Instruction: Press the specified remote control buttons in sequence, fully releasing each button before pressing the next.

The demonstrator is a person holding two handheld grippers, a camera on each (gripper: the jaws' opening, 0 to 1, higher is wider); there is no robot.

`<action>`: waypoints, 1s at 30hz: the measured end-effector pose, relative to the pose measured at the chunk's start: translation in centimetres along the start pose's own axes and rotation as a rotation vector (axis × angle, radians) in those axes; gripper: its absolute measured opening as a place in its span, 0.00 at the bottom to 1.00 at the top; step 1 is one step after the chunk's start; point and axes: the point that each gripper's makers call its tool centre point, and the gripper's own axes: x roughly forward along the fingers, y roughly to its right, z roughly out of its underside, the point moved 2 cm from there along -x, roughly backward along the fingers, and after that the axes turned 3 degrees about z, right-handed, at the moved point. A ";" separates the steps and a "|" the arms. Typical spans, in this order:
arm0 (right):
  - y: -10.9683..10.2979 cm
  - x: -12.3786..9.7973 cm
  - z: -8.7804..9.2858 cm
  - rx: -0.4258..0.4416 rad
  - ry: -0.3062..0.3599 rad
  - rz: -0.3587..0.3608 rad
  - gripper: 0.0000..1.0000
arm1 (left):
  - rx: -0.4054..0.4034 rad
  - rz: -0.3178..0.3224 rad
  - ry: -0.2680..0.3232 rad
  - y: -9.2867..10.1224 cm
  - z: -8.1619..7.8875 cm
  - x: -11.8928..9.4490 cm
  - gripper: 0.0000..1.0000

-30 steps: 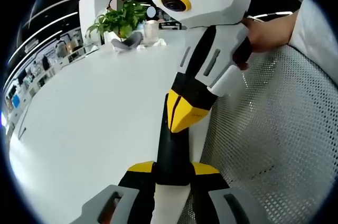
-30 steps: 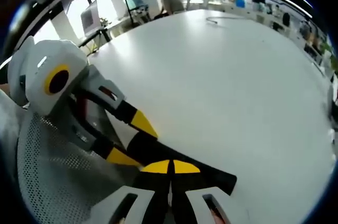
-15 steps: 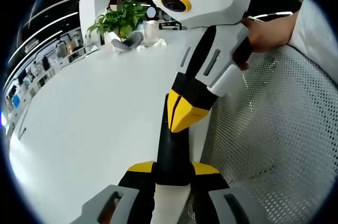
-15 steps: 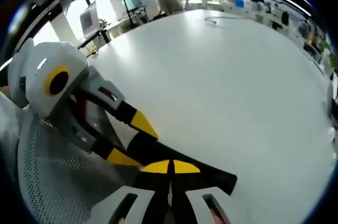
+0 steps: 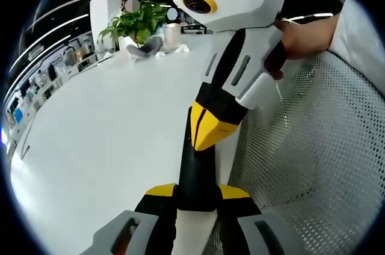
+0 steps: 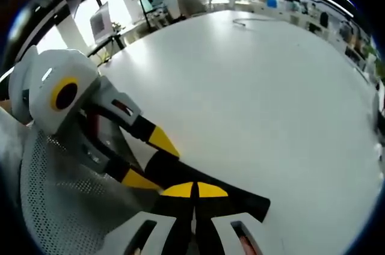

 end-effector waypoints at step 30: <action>-0.2 -0.1 -0.3 -0.029 0.002 -0.001 0.00 | -0.002 0.000 0.002 0.0 0.0 0.0 0.25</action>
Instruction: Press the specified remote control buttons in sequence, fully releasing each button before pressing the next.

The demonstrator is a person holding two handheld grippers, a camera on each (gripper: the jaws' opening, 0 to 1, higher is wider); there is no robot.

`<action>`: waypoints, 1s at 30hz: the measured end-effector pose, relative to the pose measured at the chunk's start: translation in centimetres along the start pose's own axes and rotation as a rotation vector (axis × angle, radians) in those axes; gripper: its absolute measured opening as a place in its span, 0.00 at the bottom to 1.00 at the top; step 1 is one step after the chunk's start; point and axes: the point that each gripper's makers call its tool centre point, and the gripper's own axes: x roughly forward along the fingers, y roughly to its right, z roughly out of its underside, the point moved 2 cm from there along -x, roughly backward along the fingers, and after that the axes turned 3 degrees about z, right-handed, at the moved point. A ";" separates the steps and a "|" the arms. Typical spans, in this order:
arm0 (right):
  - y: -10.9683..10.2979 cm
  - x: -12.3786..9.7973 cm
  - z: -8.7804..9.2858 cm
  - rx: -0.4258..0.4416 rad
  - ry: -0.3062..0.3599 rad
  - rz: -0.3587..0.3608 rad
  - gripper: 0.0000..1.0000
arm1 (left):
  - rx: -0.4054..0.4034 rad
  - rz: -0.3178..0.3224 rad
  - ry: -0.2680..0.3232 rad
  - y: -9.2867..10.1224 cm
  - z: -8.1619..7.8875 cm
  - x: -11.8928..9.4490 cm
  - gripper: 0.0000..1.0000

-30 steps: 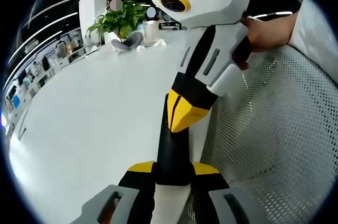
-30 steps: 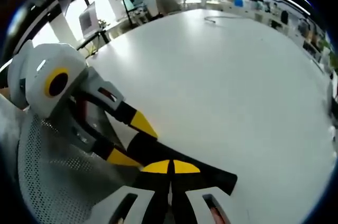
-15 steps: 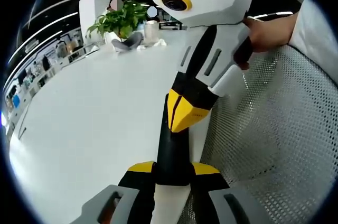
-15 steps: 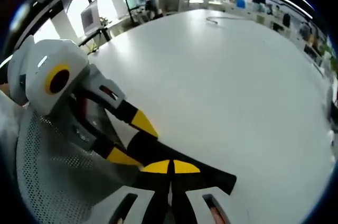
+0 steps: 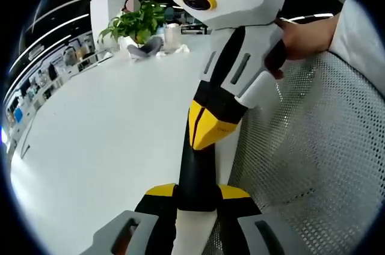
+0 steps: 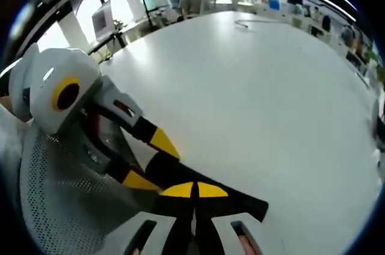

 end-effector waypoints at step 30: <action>-0.7 0.4 0.2 -0.064 -0.010 -0.010 0.00 | -0.001 0.000 0.002 0.0 0.0 0.0 0.25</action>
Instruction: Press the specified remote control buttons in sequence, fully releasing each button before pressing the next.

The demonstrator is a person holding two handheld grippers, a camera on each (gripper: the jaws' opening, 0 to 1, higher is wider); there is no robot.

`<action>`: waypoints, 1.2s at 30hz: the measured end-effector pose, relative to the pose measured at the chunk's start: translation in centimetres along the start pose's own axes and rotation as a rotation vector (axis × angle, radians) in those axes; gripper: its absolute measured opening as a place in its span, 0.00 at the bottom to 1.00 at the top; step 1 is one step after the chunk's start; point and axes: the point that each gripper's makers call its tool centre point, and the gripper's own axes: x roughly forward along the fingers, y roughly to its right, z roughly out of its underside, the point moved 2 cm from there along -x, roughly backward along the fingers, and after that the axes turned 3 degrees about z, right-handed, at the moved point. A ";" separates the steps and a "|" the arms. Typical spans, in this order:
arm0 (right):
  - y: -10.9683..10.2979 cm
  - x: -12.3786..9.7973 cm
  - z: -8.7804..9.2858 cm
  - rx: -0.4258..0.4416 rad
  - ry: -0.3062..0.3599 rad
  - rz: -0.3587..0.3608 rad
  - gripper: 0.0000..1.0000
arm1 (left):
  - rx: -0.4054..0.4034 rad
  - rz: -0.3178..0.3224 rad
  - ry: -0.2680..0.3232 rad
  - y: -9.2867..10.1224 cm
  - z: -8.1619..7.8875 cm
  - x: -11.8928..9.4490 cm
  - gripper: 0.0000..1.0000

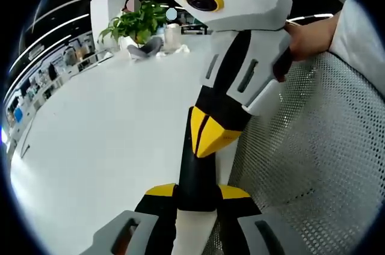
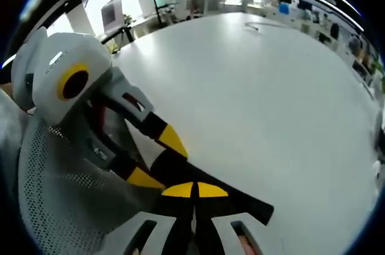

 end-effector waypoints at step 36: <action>0.0 0.0 0.0 0.015 0.005 0.021 0.00 | 0.000 -0.004 0.003 0.0 0.0 0.0 0.25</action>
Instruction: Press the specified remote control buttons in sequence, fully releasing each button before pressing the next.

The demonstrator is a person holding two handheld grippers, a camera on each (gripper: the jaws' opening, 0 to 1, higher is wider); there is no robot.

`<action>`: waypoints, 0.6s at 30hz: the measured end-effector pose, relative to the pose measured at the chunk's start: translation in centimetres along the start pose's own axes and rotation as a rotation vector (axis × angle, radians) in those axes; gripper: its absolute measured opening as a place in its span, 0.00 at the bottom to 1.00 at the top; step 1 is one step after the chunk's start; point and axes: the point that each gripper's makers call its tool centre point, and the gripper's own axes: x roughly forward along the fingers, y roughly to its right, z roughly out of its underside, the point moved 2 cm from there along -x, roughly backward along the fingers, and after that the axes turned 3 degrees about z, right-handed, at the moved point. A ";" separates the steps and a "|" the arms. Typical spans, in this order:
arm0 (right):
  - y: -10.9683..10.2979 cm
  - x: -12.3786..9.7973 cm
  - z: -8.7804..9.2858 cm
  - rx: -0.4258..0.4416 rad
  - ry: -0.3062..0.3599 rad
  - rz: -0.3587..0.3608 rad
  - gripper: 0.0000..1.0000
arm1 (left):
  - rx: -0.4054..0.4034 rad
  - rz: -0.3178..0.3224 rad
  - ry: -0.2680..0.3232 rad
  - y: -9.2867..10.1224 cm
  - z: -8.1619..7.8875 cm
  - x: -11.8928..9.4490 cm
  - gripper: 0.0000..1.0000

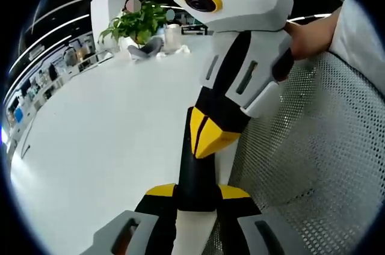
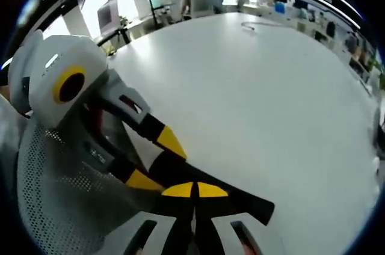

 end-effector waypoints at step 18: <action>0.1 0.0 0.1 0.019 0.002 -0.012 0.00 | -0.004 0.001 0.005 0.0 0.0 0.0 0.25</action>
